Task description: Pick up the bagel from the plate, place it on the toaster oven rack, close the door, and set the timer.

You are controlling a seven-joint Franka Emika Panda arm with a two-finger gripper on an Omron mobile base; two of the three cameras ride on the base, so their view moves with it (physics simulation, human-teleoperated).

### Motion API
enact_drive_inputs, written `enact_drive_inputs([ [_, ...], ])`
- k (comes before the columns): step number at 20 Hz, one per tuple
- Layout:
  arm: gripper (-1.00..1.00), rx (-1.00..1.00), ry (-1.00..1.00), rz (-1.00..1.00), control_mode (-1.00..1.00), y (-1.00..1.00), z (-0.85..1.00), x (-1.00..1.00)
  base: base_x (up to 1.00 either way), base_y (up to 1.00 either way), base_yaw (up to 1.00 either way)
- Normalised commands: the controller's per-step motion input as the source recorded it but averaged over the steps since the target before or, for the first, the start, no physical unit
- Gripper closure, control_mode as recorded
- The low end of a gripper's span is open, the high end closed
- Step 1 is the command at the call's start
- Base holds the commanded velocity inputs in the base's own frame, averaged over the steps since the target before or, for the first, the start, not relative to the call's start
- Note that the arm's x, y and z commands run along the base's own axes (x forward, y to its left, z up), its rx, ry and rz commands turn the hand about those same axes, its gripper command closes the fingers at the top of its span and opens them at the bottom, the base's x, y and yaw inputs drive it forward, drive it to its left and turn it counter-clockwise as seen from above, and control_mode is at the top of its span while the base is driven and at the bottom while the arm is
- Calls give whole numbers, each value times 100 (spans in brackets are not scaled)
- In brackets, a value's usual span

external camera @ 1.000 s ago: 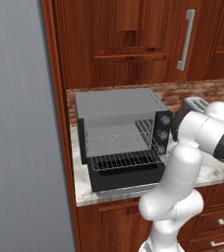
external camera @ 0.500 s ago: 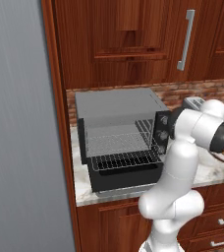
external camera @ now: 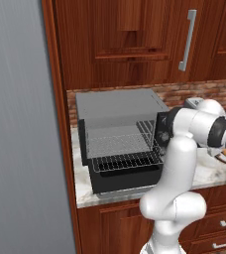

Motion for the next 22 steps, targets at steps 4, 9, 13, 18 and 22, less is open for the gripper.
enact_drive_inputs([
  [4,-100,0,0,0,-100,-21,-1,19,0,0,0],
  [9,-100,0,0,0,-100,-15,-9,12,0,0,0],
  [13,-100,0,0,0,-100,-11,-16,1,0,0,0],
  [18,-100,0,0,0,-100,-7,-13,0,0,0,0],
  [22,-100,0,0,0,-100,0,-18,0,0,0,0],
])
